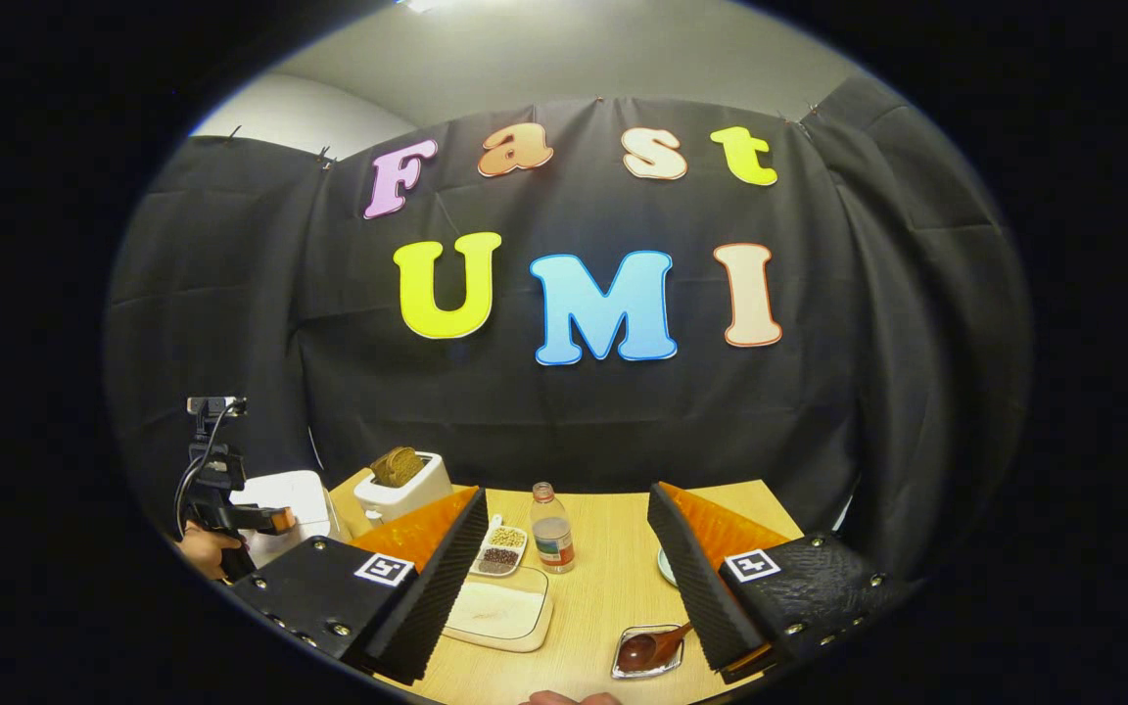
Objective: Close the left gripper, press the button to open the rice cooker; take a wooden spoon from the chopstick holder with the right hand, scoop a spoonful of rice and pour it into the rice cooker, then put the wooden spoon back into the chopstick holder.
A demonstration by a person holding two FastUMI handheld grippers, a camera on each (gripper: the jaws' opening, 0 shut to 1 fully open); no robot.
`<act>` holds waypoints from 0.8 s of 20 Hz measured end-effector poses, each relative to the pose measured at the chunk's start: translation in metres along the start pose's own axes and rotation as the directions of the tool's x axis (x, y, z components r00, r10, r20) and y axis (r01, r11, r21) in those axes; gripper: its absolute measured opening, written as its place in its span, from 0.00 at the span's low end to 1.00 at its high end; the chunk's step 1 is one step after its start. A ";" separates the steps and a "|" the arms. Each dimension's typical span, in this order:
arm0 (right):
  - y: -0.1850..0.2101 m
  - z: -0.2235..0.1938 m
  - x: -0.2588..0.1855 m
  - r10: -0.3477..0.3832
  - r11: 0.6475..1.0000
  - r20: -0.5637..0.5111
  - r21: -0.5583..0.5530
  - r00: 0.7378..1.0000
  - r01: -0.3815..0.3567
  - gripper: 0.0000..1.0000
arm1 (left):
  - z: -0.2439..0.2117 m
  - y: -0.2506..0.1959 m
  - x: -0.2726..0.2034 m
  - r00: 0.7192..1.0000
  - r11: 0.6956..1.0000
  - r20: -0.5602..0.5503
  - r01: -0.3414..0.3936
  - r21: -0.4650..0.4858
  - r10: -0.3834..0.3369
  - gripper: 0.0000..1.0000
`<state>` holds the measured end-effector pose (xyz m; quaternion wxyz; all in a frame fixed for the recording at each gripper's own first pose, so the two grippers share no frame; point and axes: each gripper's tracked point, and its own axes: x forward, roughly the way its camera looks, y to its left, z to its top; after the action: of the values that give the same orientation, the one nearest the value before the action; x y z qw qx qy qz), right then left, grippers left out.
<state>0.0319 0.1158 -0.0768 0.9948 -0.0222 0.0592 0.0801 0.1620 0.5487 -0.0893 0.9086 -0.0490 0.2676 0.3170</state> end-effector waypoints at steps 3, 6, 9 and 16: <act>0.004 0.000 -0.002 0.007 1.000 -0.002 0.006 1.000 -0.007 0.99 | -0.004 0.000 0.000 0.999 1.000 -0.037 0.006 -0.010 -0.007 0.94; 0.009 0.002 -0.003 0.018 1.000 0.010 0.010 1.000 -0.018 0.99 | 0.006 -0.006 -0.002 0.999 0.999 0.001 0.049 0.013 -0.050 0.97; 0.011 0.012 -0.006 0.034 0.999 0.033 0.005 0.999 -0.035 0.99 | 0.022 -0.010 -0.022 0.993 0.993 0.059 0.108 -0.038 -0.105 0.96; -0.008 0.029 -0.012 -0.014 1.000 0.077 0.020 0.997 0.012 0.99 | 0.104 -0.065 -0.141 0.895 0.968 0.373 0.243 0.057 -0.246 0.95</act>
<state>0.0248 0.1078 -0.0460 0.9970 -0.0097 0.0212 0.0738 0.1559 0.4464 0.0667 0.9758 -0.0163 0.0812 0.2025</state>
